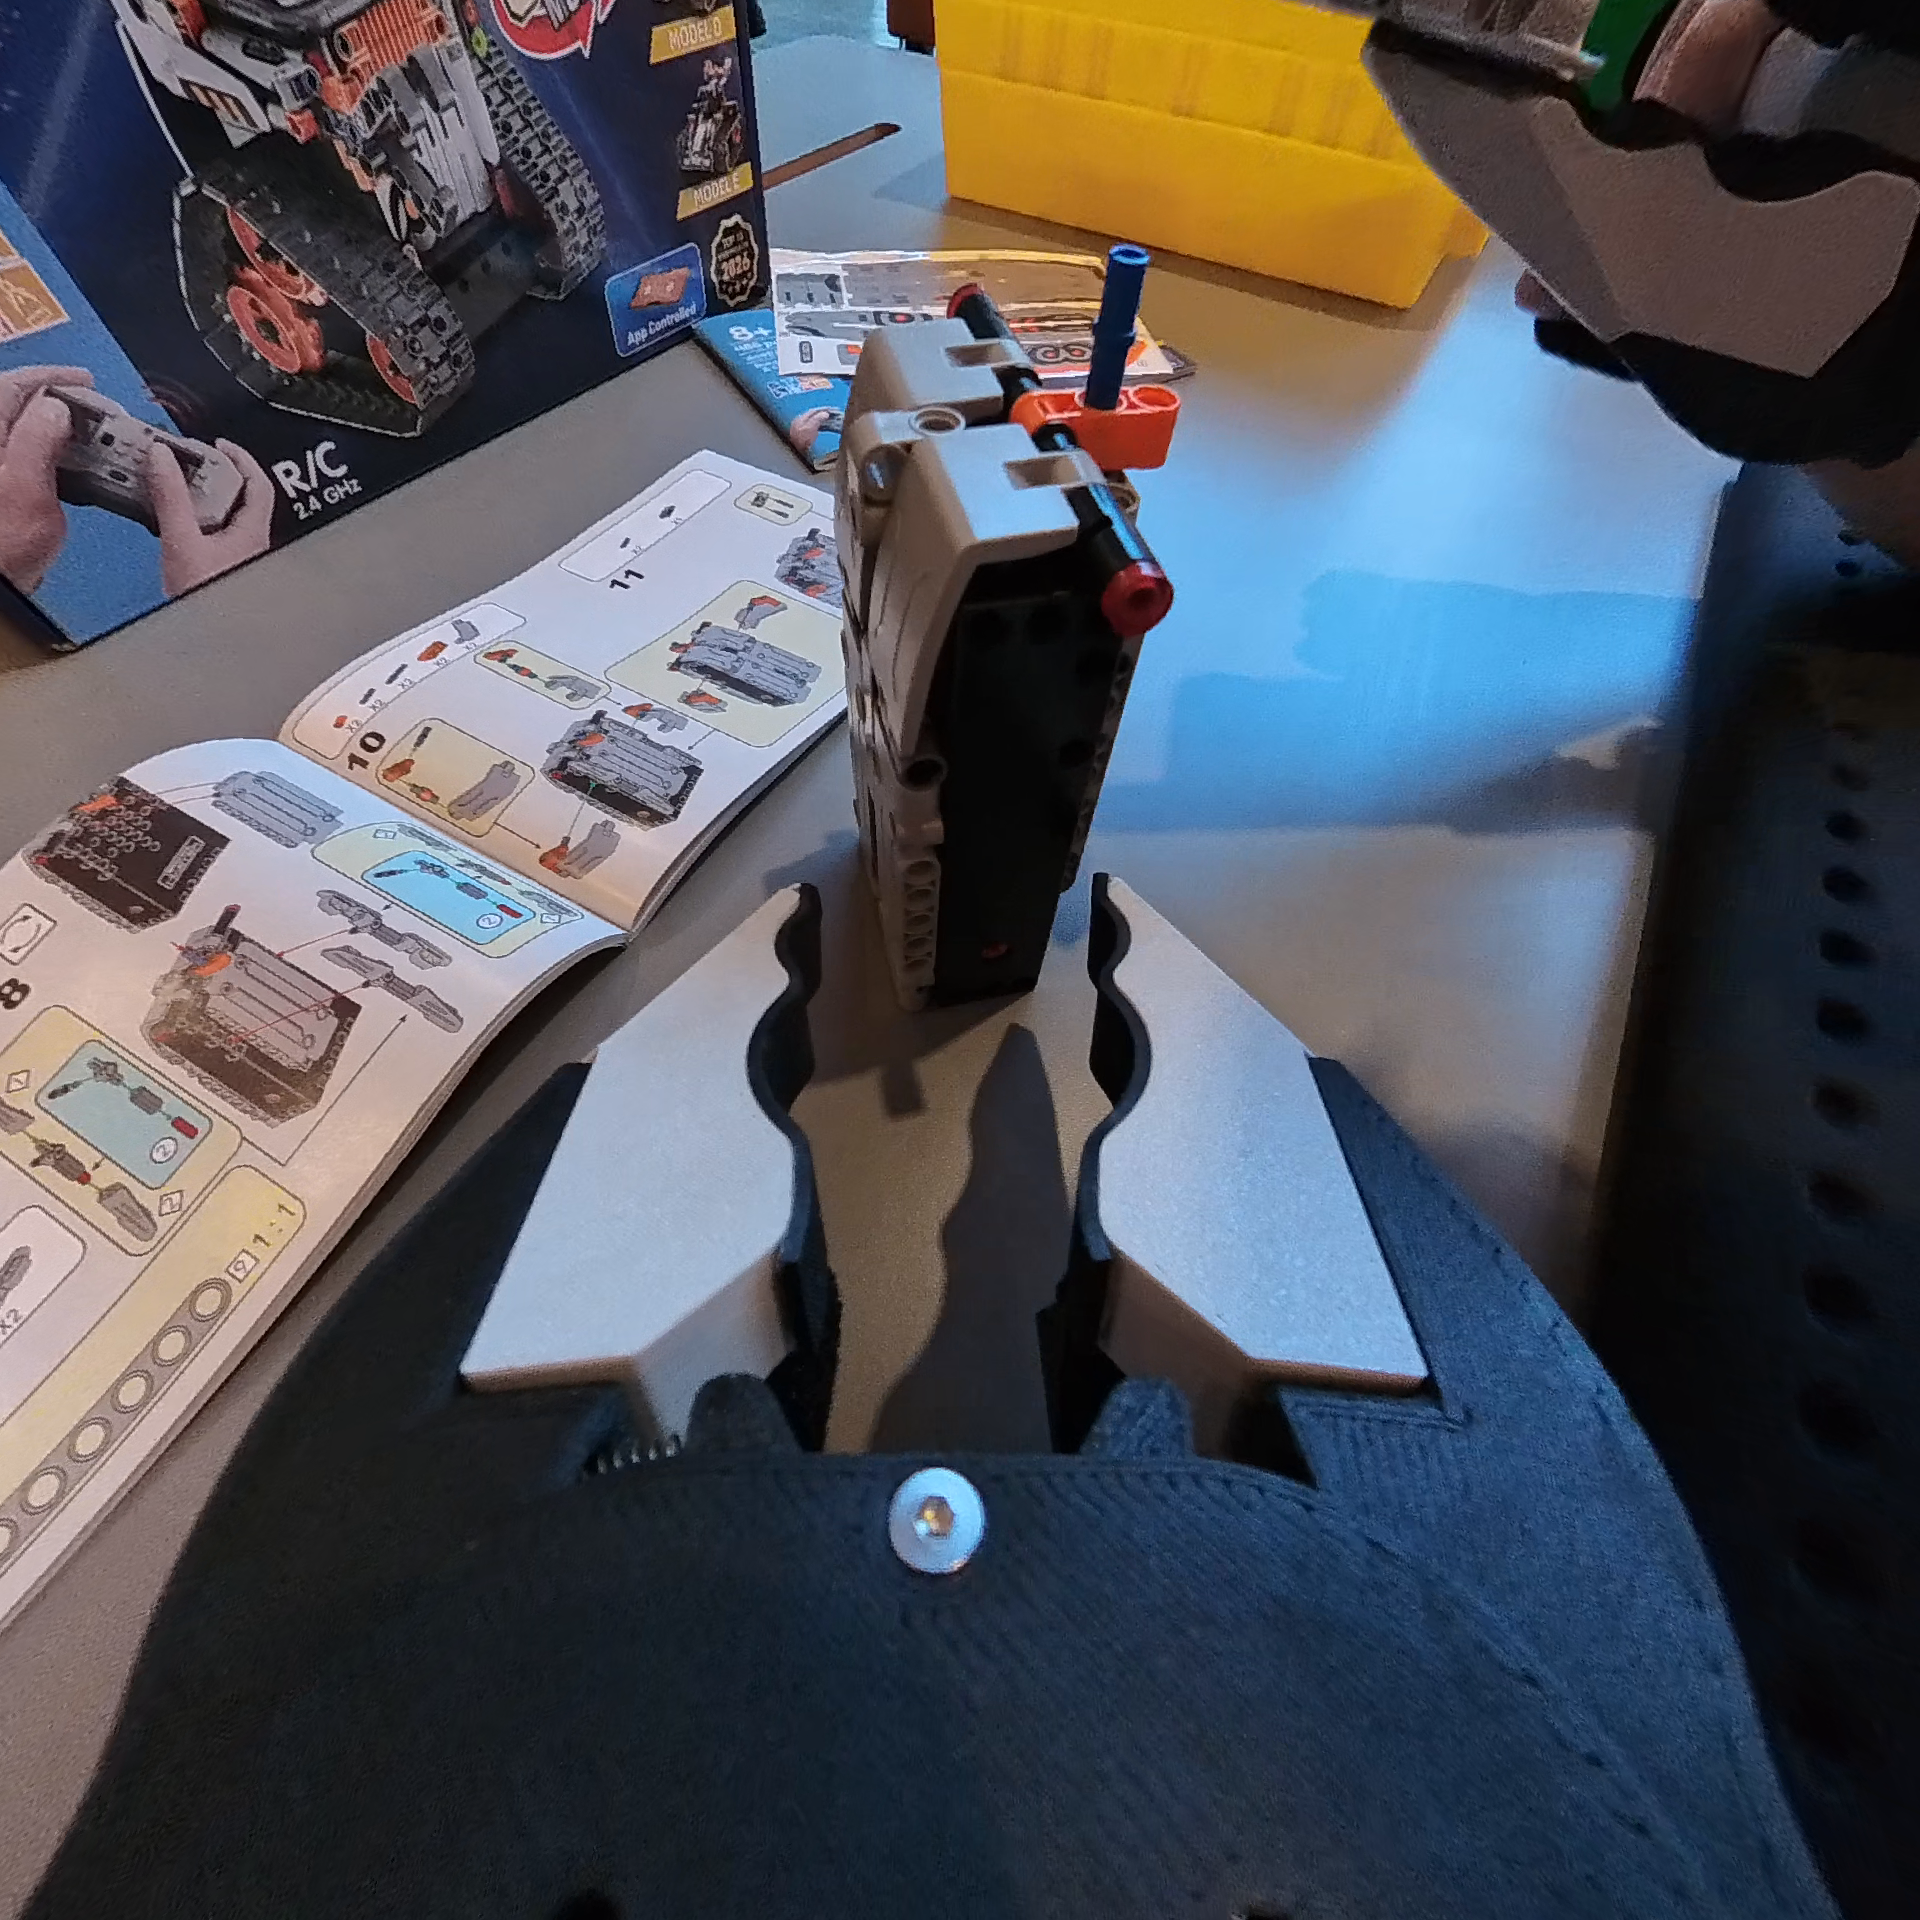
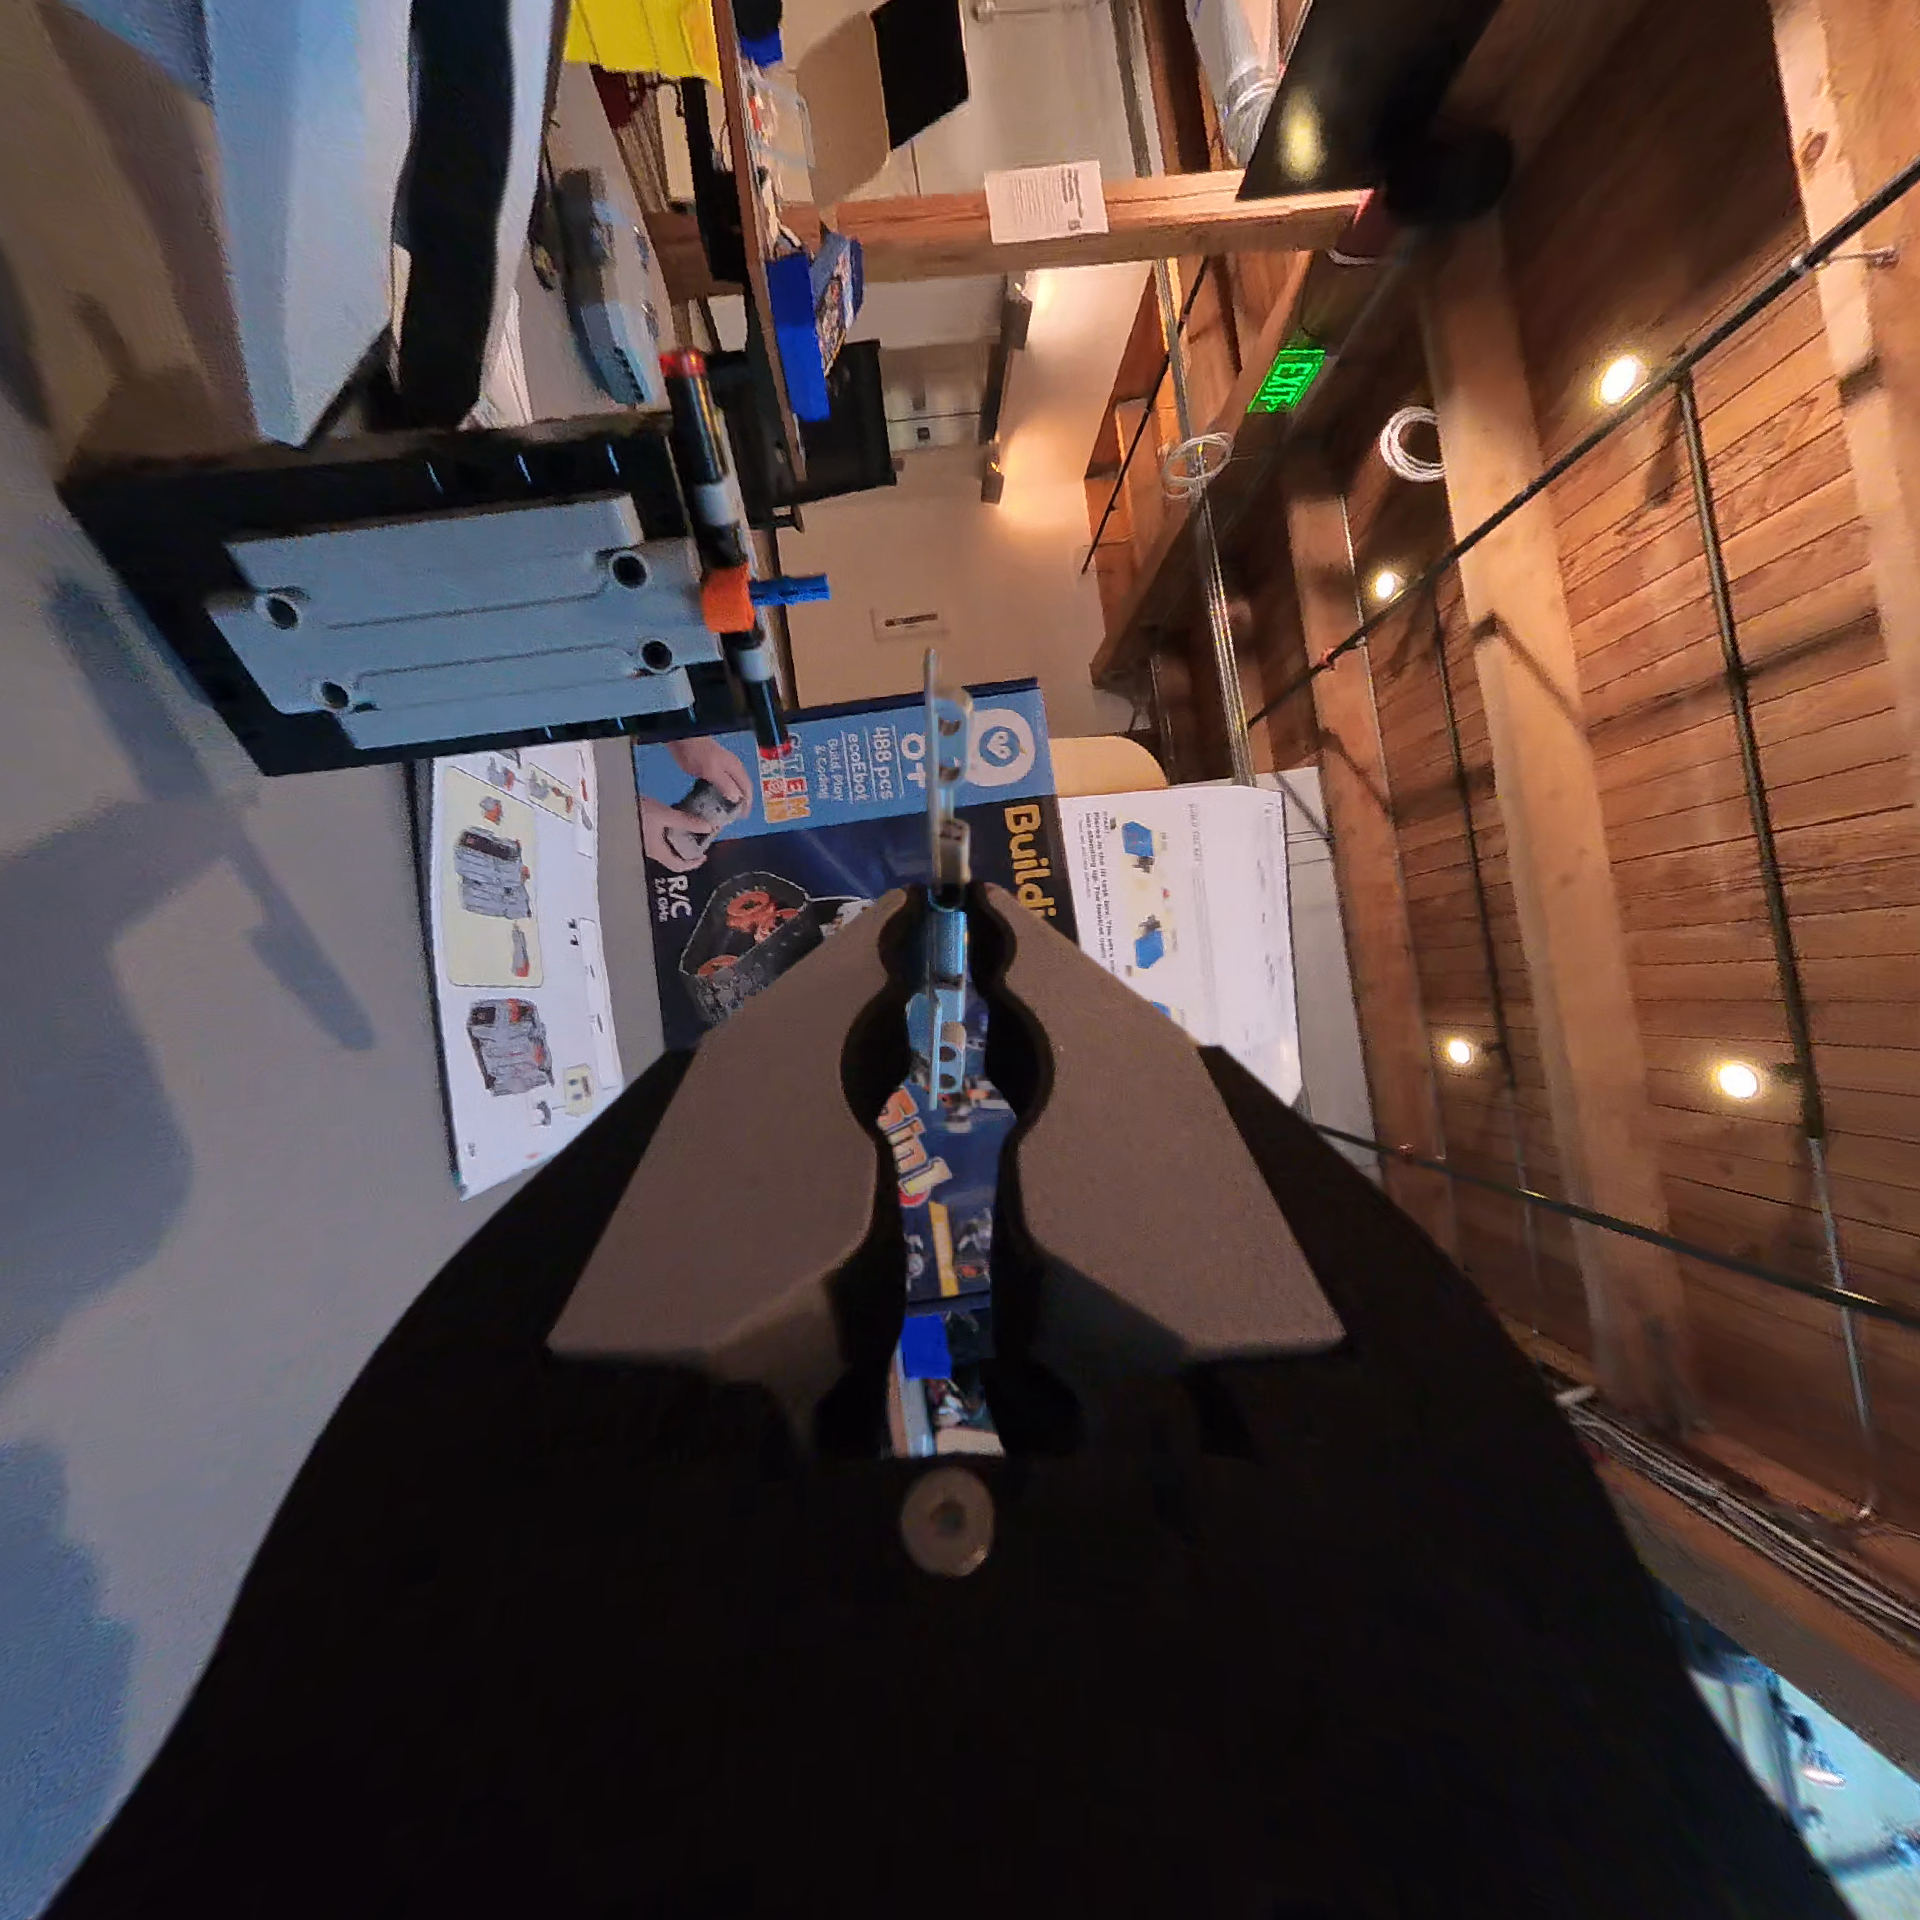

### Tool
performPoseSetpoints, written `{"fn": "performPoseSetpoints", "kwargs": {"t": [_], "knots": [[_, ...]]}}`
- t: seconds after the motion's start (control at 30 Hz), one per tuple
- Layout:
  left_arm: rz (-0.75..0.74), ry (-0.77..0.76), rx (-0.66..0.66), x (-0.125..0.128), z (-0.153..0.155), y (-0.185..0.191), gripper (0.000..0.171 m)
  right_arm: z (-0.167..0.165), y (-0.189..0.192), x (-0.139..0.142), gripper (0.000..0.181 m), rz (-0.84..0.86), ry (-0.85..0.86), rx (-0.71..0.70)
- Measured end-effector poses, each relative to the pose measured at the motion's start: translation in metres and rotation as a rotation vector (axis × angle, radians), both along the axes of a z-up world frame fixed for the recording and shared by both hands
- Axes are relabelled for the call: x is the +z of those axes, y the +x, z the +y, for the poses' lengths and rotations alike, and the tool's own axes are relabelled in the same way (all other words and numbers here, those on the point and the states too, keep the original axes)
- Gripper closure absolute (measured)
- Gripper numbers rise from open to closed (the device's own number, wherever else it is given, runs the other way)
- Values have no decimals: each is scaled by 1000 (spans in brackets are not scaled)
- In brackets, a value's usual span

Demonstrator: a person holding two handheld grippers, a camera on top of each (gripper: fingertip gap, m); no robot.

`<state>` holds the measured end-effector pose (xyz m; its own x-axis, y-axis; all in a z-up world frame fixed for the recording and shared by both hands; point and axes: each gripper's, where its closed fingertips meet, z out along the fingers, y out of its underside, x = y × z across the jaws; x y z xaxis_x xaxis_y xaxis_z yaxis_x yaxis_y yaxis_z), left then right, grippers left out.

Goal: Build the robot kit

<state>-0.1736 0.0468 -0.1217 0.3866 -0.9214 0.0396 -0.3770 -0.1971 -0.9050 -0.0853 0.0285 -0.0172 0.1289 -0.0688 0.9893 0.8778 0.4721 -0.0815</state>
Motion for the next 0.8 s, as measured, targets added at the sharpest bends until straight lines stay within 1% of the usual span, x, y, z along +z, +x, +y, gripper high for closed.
{"fn": "performPoseSetpoints", "kwargs": {"t": [0.2,0.33,0.43,0.63,0.8], "knots": [[0,3,3,0,0,-1,121,-1,-3,-3,176,-21,11,-8],[1,-6,-2,-1,0,0,122,13,5,-22,176,-47,-110,-98],[5,-8,-2,-1,0,0,122,15,5,-31,176,-48,-167,-114],[12,-18,0,-3,1,0,122,9,4,-24,176,-22,-129,-75],[10,-15,-1,-3,0,0,123,9,4,-23,176,-22,-122,-78]]}}
